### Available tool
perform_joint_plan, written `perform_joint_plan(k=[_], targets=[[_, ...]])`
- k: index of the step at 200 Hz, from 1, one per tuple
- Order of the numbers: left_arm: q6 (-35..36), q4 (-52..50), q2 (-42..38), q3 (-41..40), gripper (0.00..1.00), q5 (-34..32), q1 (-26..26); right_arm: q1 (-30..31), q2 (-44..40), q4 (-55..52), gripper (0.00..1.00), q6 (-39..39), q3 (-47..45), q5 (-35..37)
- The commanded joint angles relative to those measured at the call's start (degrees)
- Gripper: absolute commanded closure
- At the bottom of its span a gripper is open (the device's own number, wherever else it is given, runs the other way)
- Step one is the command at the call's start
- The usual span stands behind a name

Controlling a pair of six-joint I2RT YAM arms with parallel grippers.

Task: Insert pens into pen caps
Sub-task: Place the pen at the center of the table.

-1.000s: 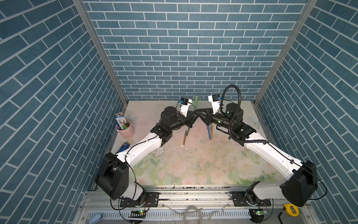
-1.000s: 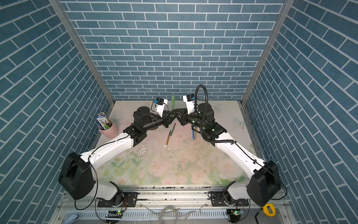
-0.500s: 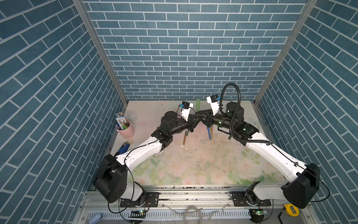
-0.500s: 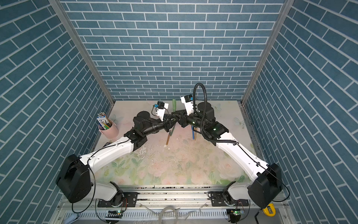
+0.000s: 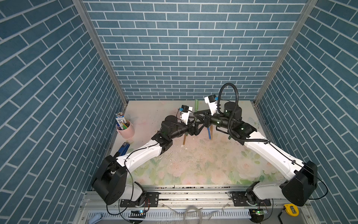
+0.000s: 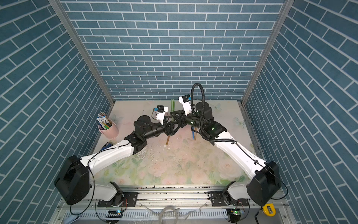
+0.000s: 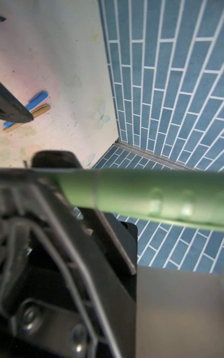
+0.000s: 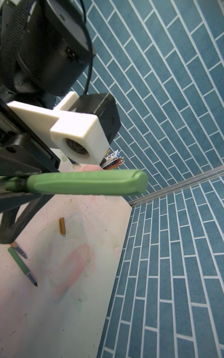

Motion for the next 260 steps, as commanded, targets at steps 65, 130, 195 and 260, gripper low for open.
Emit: perform_joint_plan(k=[65, 130, 195, 260], targets=[[-0.2, -23.4, -19.1, -8.0, 0.03, -28.8, 3.9, -10.3, 14.2, -17.0, 0.95, 7.7, 3.0, 3.8], [3.6, -57.5, 8.7, 19.1, 0.35, -23.2, 9.1, -10.4, 31.7, -22.0, 0.95, 8.5, 6.0, 8.3], [5.4, -63.3, 27.6, 31.8, 0.58, -19.0, 5.2, -11.6, 39.4, -26.3, 0.86, 8.1, 11.4, 12.9], [8.1, -70.7, 41.5, 45.7, 0.57, -23.7, 2.9, -12.8, 40.1, -24.9, 0.80, 10.2, 10.3, 12.2]])
